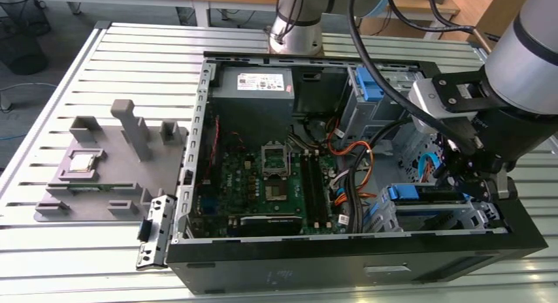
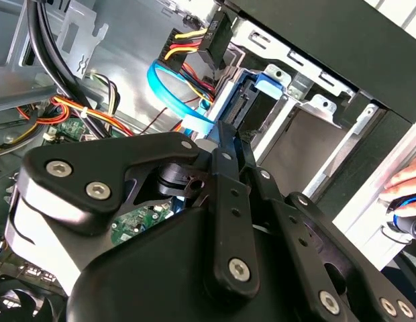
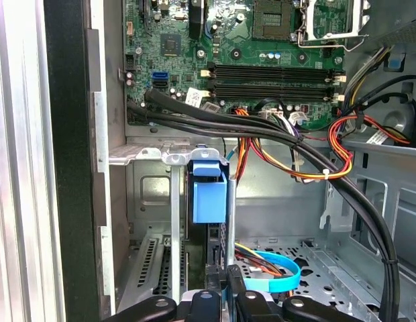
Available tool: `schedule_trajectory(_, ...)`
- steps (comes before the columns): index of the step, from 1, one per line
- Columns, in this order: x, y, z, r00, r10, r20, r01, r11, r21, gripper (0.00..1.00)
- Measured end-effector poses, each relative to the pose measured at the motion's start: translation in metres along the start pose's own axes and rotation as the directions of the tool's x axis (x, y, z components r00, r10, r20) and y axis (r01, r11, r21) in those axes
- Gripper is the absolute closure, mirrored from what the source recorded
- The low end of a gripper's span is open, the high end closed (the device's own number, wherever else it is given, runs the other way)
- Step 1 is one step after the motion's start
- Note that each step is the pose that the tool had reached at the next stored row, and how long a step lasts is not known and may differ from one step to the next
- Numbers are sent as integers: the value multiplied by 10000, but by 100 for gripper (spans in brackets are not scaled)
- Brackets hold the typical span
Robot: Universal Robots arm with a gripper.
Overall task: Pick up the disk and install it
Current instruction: 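Insert the first disk wire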
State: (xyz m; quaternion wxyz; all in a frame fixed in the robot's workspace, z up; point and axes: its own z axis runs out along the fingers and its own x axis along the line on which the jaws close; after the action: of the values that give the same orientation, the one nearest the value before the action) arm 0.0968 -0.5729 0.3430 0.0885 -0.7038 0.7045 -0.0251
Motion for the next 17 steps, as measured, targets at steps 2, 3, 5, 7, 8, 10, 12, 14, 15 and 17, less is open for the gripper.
schedule_trajectory(2, 0, 0, 0, 10000, -1, 0, 1, 10000, 0, 84)
schedule_trajectory(3, 0, 0, 0, 10000, -1, 0, 1, 10000, 0, 84)
schedule_trajectory(5, 0, 6, -1, 10000, 0, 0, 0, 10000, 0, 84)
schedule_trajectory(7, 0, 13, -1, 10000, 0, 1, 0, 10000, 0, 84)
schedule_trajectory(8, 0, 16, 0, 10000, -1, 1, 1, 10000, 0, 84)
schedule_trajectory(10, 0, 24, 4, 10000, 0, 0, 0, 10000, 0, 84)
schedule_trajectory(12, 1, 36, 13, 10000, 0, 0, 0, 10000, 0, 84)
schedule_trajectory(14, 2, 39, 15, 10000, -1, -1, 1, 10000, 0, 84)
schedule_trajectory(15, 2, 39, 15, 10000, -2, -1, 2, 10000, 0, 84)
schedule_trajectory(17, 2, 40, 16, 10000, -1, -1, 1, 10000, 0, 84)
